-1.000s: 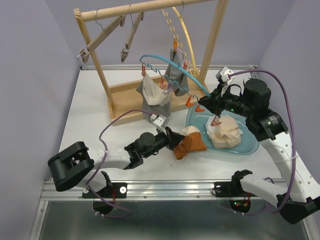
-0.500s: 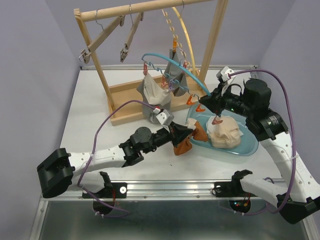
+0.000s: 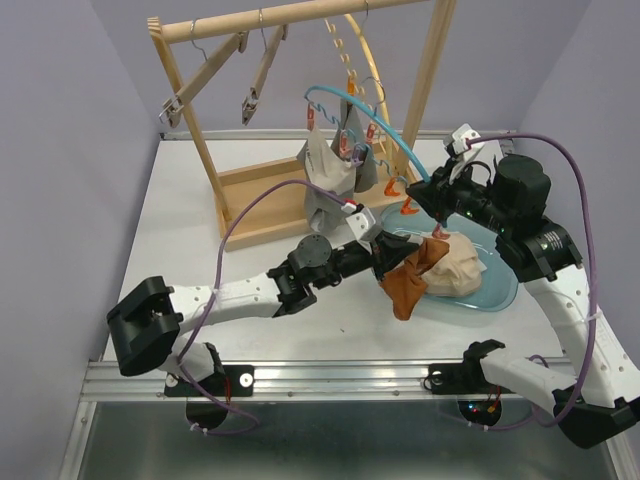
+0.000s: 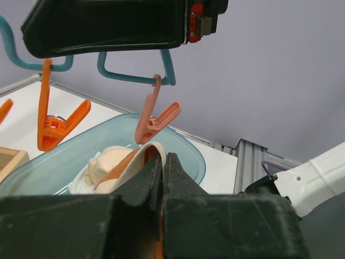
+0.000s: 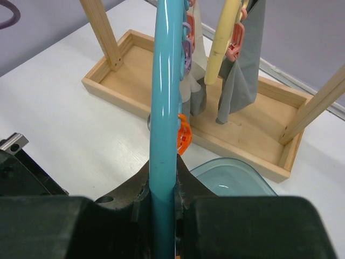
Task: Remove the underwear clipped to the hanger
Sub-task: Place the underwear in the bin.
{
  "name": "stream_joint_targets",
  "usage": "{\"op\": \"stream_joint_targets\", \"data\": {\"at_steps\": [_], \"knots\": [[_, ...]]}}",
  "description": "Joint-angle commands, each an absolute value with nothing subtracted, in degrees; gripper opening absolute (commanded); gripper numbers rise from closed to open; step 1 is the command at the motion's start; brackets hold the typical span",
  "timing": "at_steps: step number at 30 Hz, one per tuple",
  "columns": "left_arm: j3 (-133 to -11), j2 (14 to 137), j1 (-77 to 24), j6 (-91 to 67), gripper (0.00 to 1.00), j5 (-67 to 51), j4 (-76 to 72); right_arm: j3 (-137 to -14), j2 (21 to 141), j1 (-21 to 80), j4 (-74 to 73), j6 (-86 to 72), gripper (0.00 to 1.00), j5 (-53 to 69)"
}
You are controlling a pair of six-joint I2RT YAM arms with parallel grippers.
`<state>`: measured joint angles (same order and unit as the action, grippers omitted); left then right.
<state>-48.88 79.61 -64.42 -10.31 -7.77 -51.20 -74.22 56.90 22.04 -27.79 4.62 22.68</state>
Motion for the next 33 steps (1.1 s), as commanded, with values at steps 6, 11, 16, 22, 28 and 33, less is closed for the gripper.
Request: {"op": "stream_joint_targets", "data": {"at_steps": [6, 11, 16, 22, 28, 33], "knots": [[-54.1, 85.2, -64.6, -5.4, 0.0, -9.9, -63.5, -79.5, 54.8, 21.4, -20.5, 3.5, 0.0, 21.0], [-55.5, 88.8, -64.5, -3.7, 0.0, -8.9, -67.9, -79.5, 54.7, 21.3, -20.5, 3.4, 0.01, 21.0], [-57.0, 91.6, -64.4, -0.3, 0.0, -7.4, -73.8, -79.7, 54.7, 21.2, -20.5, 3.3, 0.01, 21.2], [-60.3, 93.2, -64.1, 3.5, 0.0, -5.8, -75.1, -79.5, 54.6, 21.2, -20.5, 3.4, 0.0, 21.3], [-60.4, 95.6, -63.9, 4.3, 0.0, -5.6, -75.3, -79.5, 54.3, 21.2, -20.5, 3.5, 0.0, 21.4], [-56.8, 99.0, -63.7, 2.8, 0.0, -5.7, -77.2, -78.9, 54.3, 21.2, -20.5, 3.5, 0.01, 22.1]]}}
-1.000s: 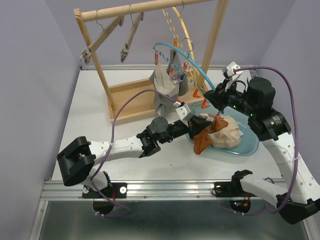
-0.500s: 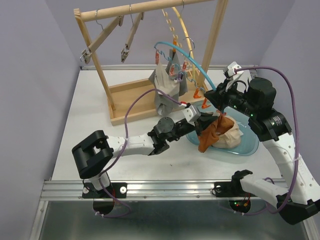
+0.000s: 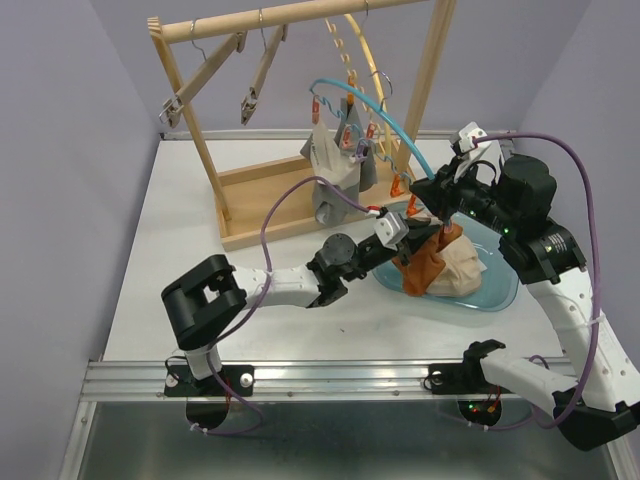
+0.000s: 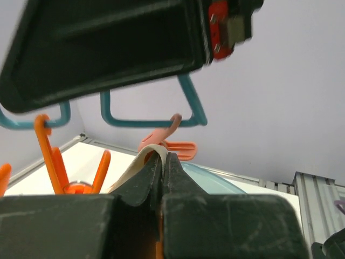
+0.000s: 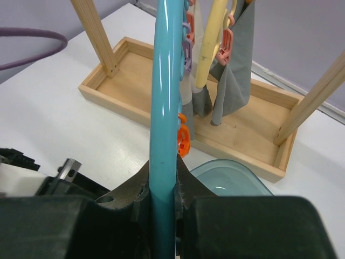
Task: Remove the underwear clipped to the hanger
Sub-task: Place the underwear in the bin.
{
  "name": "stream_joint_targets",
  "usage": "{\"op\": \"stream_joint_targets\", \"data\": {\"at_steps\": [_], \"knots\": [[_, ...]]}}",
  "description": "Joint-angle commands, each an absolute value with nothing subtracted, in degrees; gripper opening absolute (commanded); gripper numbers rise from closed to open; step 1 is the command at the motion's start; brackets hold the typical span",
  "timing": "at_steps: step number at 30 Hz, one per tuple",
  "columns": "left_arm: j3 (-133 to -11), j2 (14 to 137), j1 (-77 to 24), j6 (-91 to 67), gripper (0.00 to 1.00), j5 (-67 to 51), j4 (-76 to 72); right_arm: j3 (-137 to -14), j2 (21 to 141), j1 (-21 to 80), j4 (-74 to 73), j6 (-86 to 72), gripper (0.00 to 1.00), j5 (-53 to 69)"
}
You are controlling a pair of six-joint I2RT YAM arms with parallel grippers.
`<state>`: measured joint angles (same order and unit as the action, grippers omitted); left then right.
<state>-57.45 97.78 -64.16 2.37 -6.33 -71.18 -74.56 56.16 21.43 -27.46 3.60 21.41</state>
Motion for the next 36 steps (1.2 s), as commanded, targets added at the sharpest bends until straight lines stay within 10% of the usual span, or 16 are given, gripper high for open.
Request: {"op": "stream_joint_targets", "data": {"at_steps": [1, 8, 11, 36], "knots": [[-56.3, 100.3, -63.7, 1.9, 0.0, -5.7, -77.6, -78.9, 54.3, 21.2, -20.6, 3.5, 0.01, 22.1], [-51.7, 101.0, -63.8, -2.3, 0.57, -4.1, -80.6, -78.5, 54.5, 21.2, -20.6, 3.7, 0.01, 22.9], [-50.1, 98.4, -64.1, -2.3, 0.66, -3.4, -79.7, -78.3, 54.7, 21.2, -20.6, 3.9, 0.01, 23.5], [-24.3, 50.9, -66.8, -3.3, 0.74, 10.1, -45.6, -76.0, 53.7, 20.5, -22.5, 7.9, 0.01, 33.3]]}}
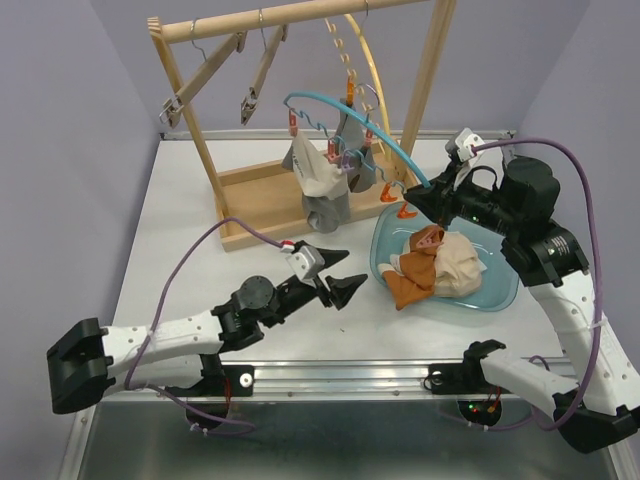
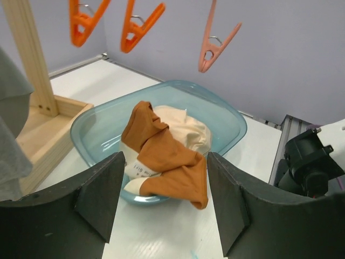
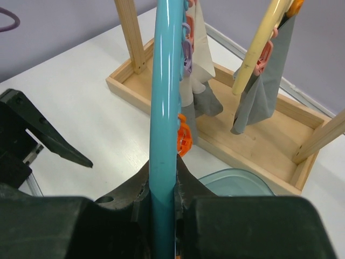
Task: Remove the underwear clipped to the hanger
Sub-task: Place the underwear in the bin, then remove the underwear from the hanger.
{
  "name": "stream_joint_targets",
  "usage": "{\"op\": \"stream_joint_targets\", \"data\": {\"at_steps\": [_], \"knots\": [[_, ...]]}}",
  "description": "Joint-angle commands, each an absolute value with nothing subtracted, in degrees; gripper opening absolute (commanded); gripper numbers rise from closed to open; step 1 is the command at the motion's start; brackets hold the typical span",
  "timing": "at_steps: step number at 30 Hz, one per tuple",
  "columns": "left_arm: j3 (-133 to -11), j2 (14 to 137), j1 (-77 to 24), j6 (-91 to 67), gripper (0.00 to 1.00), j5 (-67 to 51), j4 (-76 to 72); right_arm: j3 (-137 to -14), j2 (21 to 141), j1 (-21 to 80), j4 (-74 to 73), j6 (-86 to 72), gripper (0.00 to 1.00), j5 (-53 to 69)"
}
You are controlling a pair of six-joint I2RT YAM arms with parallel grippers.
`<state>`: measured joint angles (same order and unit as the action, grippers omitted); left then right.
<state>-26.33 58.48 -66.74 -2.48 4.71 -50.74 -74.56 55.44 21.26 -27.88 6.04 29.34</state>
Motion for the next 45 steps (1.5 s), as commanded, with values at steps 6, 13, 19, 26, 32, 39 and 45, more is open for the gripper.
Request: {"op": "stream_joint_targets", "data": {"at_steps": [6, 13, 19, 26, 32, 39, 45], "knots": [[-22.9, 42.5, -64.7, -4.7, 0.78, 15.6, -38.6, -75.3, 53.4, 20.0, -23.0, 9.0, 0.01, 36.5], [-24.5, 39.2, -58.0, -7.9, 0.78, 14.3, -33.1, -74.3, 52.9, 19.3, -23.8, 10.4, 0.0, 40.8], [-26.6, 38.8, -53.4, -8.1, 0.78, 12.2, -31.3, -73.7, 53.0, 19.2, -24.1, 10.9, 0.0, 42.4], [-30.5, 39.7, -44.3, -10.5, 0.78, 5.3, -33.7, -73.3, 53.2, 19.0, -23.9, 10.9, 0.0, 44.0], [-33.3, 43.1, -41.1, -12.1, 0.77, 0.8, -37.8, -73.0, 52.7, 18.9, -23.9, 10.6, 0.01, 45.0], [-35.9, 48.5, -41.1, -8.0, 0.77, -7.3, -42.9, -73.2, 53.4, 18.9, -23.8, 10.4, 0.0, 46.1], [-35.5, 52.2, -41.1, -0.3, 0.77, -12.7, -48.1, -73.0, 53.4, 18.9, -23.8, 10.4, 0.0, 46.3]]}}
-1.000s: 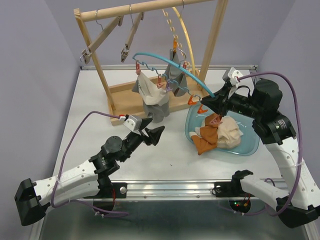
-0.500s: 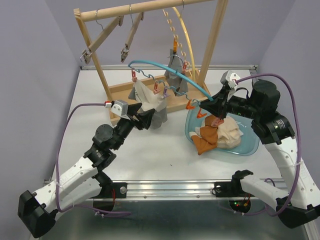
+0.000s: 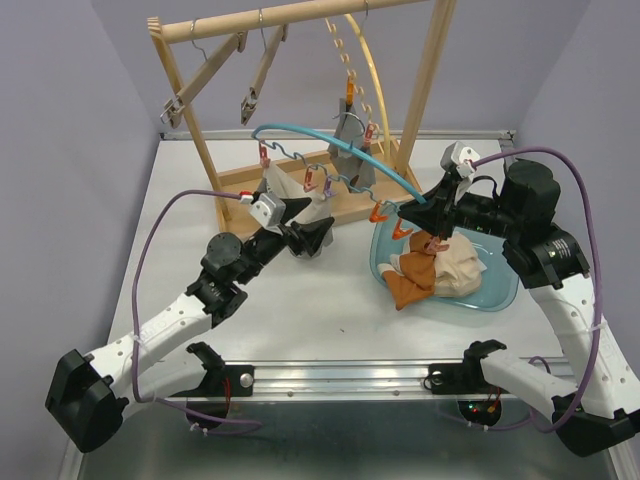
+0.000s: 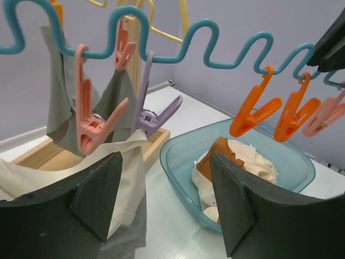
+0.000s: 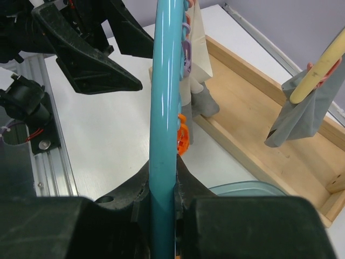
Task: Remove the underwear clipped to the hanger
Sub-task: Remove the underwear from the hanger.
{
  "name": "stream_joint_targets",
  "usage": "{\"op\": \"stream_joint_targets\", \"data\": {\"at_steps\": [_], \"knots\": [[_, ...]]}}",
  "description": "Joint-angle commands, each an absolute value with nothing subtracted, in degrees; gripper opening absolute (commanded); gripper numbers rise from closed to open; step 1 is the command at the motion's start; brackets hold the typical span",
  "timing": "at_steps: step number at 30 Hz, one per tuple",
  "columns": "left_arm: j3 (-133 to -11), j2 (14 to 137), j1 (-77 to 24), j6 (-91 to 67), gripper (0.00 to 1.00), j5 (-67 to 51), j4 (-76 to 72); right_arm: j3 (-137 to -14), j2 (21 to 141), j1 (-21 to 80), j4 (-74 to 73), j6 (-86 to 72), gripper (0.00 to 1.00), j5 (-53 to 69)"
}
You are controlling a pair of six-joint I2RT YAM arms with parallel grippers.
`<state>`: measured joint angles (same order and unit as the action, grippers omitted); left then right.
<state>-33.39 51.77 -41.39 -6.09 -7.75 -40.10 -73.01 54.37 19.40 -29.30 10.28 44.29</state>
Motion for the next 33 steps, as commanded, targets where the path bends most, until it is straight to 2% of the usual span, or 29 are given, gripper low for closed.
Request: {"op": "stream_joint_targets", "data": {"at_steps": [1, 6, 17, 29, 33], "knots": [[-35.0, 52.6, -41.1, -0.3, 0.77, -12.6, -48.8, -73.1, 53.4, 18.9, -23.8, 10.4, 0.01, 46.3], [-34.3, 54.0, -41.0, 6.6, 0.79, -12.7, -52.7, -73.1, 53.5, 18.8, -23.8, 10.4, 0.0, 46.9], [-37.8, 58.9, -40.7, 11.2, 0.8, -13.5, -53.3, -73.0, 53.3, 18.8, -23.8, 10.4, 0.01, 47.4], [-39.9, 62.6, -40.3, 10.7, 0.79, -15.2, -59.0, -72.9, 53.0, 18.9, -23.8, 10.3, 0.01, 47.5], [-40.2, 63.2, -40.3, 9.2, 0.75, -14.3, -60.3, -72.7, 52.9, 18.9, -23.8, 10.4, 0.01, 47.5]]}}
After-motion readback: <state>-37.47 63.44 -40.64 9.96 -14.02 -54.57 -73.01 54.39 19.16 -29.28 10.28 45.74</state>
